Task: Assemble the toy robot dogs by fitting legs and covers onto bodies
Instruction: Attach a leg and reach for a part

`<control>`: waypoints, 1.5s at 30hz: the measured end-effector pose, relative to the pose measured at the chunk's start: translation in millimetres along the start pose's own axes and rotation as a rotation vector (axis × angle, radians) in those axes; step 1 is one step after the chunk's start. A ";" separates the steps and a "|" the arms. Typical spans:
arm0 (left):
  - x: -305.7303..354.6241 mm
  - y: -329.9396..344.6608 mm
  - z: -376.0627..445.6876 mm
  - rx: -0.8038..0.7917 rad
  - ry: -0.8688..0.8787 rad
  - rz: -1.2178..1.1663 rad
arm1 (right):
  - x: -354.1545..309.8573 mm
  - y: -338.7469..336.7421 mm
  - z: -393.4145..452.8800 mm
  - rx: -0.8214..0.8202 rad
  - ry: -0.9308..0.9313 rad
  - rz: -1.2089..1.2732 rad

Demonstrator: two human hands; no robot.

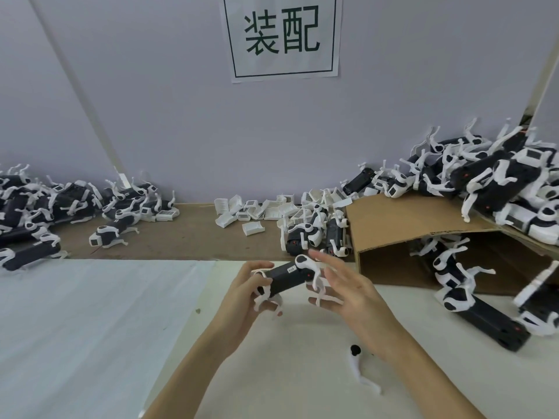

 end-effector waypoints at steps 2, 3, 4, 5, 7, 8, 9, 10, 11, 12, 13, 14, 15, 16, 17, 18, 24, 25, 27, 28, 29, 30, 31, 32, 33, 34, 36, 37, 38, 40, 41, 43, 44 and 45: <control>1.9 3.2 -2.7 -0.025 0.084 0.118 | 3.5 0.4 2.9 0.075 0.028 0.007; 2.6 3.5 -4.8 -0.048 0.129 0.188 | 4.7 1.2 3.1 0.089 0.049 -0.010; 2.4 3.3 -6.4 -0.070 0.176 0.267 | 5.0 2.6 2.1 0.084 0.073 -0.034; 1.4 2.3 -7.0 -0.083 0.216 0.346 | 5.2 4.1 0.8 0.066 0.097 -0.059; -1.5 0.7 -6.0 -0.072 0.242 0.431 | 6.0 5.6 -2.3 0.036 0.129 -0.075; -2.8 1.0 -4.7 -0.054 0.217 0.430 | 4.7 6.4 -3.9 0.035 0.130 -0.089; -4.5 1.7 -3.3 -0.017 0.172 0.407 | 3.2 7.1 -5.1 0.047 0.110 -0.130; -6.2 0.6 -0.9 0.040 0.114 0.359 | 1.5 7.9 -5.8 0.067 0.078 -0.196; -7.3 -1.3 2.0 0.107 0.059 0.292 | 0.5 9.7 -6.1 0.085 0.040 -0.266; -7.7 -2.8 4.1 0.173 0.032 0.238 | -0.1 12.8 -6.9 0.090 0.003 -0.325; -7.1 -2.7 4.6 0.228 0.061 0.232 | 0.6 17.4 -8.1 0.079 -0.031 -0.373; -5.9 -1.4 3.4 0.290 0.140 0.263 | 2.2 23.2 -9.7 0.056 -0.060 -0.421; -4.9 -0.3 0.8 0.366 0.231 0.289 | 5.1 29.3 -11.2 0.028 -0.084 -0.473; -3.7 -0.1 -2.1 0.449 0.306 0.292 | 8.1 35.4 -12.7 0.004 -0.106 -0.538; -2.1 -1.6 -3.9 0.512 0.356 0.273 | 11.1 40.6 -13.4 -0.015 -0.125 -0.614; -0.2 -4.2 -4.6 0.540 0.396 0.252 | 13.8 45.1 -13.7 -0.032 -0.137 -0.688; 19.1 -3.3 -14.3 0.408 0.794 0.500 | 21.8 59.9 -14.9 -0.048 -0.176 -0.810; 17.6 1.9 -18.2 0.371 0.843 0.562 | 21.7 59.6 -14.1 -0.035 -0.191 -0.802; 11.9 13.0 -24.4 0.261 0.908 0.666 | 21.1 55.3 -12.3 0.016 -0.224 -0.805; 9.0 18.7 -26.8 0.194 0.945 0.729 | 20.2 52.1 -11.3 0.039 -0.243 -0.796; 6.8 23.9 -28.9 0.129 0.992 0.804 | 19.8 48.7 -10.8 0.055 -0.264 -0.778; 5.6 28.4 -30.0 0.071 1.037 0.873 | 19.5 45.0 -9.9 0.067 -0.280 -0.758; 5.7 31.6 -29.8 0.034 1.058 0.922 | 19.5 41.0 -8.6 0.083 -0.292 -0.735; 6.4 33.5 -28.8 0.021 1.050 0.950 | 19.8 36.6 -7.3 0.101 -0.302 -0.708; 7.7 34.3 -28.0 0.022 1.026 0.963 | 20.3 32.4 -5.9 0.117 -0.307 -0.680; 8.9 34.4 -27.5 0.027 0.998 0.972 | 21.0 28.9 -4.8 0.127 -0.309 -0.658; 10.7 34.1 -27.2 0.026 0.960 0.977 | 22.2 24.7 -3.3 0.132 -0.317 -0.641; 12.1 33.8 -27.9 0.019 0.942 0.961 | 22.9 24.0 -2.9 0.131 -0.322 -0.639; 13.6 33.5 -28.4 0.006 0.913 0.927 | 23.6 23.7 -2.5 0.132 -0.332 -0.631; 15.3 33.7 -28.5 -0.032 0.820 0.828 | 23.5 23.3 -2.1 0.140 -0.362 -0.612; 15.5 34.3 -28.3 -0.039 0.781 0.787 | 22.5 23.1 -2.1 0.143 -0.371 -0.615; 15.1 34.4 -26.9 0.005 0.707 0.722 | 20.9 22.3 -1.9 0.158 -0.368 -0.654; 15.1 33.8 -26.0 0.043 0.676 0.699 | 20.0 21.7 -1.9 0.174 -0.367 -0.691; 14.9 32.1 -25.4 0.075 0.660 0.692 | 19.0 21.4 -2.4 0.192 -0.366 -0.737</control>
Point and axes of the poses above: each hand's wrist, its own z-axis towards the middle knuckle, its own y-axis out of the palm, x = y × z, the point moved 2 cm from there along z, towards the middle knuckle, and after that the axes turned 5 degrees about y, right-handed, at the moved point
